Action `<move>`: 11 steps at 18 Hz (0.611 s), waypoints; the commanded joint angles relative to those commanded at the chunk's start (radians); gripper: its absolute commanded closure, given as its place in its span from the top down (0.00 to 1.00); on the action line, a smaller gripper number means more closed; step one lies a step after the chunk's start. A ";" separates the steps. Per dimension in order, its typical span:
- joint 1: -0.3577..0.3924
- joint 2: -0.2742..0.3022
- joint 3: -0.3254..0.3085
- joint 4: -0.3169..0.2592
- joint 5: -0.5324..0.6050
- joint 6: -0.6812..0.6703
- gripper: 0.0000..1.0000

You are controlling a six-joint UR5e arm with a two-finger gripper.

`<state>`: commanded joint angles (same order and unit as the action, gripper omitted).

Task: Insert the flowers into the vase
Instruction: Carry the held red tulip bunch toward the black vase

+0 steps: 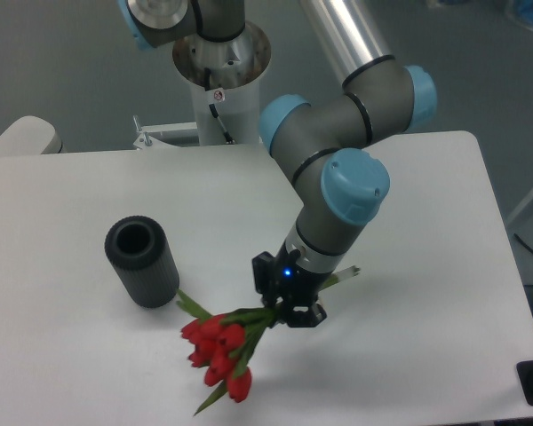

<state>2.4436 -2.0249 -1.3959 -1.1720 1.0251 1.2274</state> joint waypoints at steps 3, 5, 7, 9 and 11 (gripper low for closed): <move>-0.002 0.006 -0.002 0.000 -0.188 -0.075 0.05; 0.000 0.009 0.000 0.000 -0.322 -0.104 0.04; 0.002 0.009 0.000 0.002 -0.422 -0.121 0.03; 0.002 0.021 0.000 0.003 -0.441 -0.120 0.03; 0.002 0.040 0.000 0.003 -0.468 -0.120 0.03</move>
<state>2.4452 -1.9850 -1.3959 -1.1689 0.5570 1.1075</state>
